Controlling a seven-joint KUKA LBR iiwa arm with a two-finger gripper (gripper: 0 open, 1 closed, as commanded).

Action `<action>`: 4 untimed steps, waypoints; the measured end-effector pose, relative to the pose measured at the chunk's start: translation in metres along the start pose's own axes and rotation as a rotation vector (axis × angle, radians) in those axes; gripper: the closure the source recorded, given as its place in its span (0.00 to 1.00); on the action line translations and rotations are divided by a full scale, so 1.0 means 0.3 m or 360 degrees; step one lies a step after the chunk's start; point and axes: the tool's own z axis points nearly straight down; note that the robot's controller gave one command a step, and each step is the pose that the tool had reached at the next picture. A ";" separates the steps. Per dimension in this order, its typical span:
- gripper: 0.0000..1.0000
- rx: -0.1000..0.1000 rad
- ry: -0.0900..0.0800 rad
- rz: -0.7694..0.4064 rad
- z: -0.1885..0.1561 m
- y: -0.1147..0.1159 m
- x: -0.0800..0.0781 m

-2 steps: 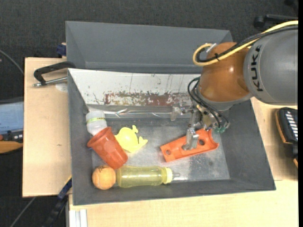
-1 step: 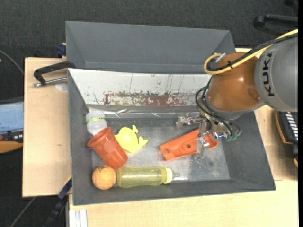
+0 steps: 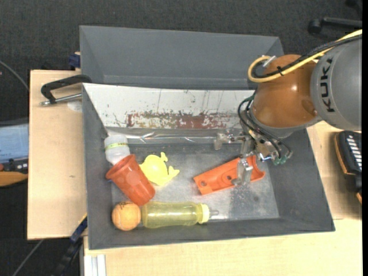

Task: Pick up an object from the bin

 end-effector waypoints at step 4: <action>1.00 -0.0003 0.0002 -0.0127 0.156 -0.017 -0.029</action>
Offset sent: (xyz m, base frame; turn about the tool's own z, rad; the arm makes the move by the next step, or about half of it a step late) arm 0.0105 -0.0027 -0.0526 -0.0817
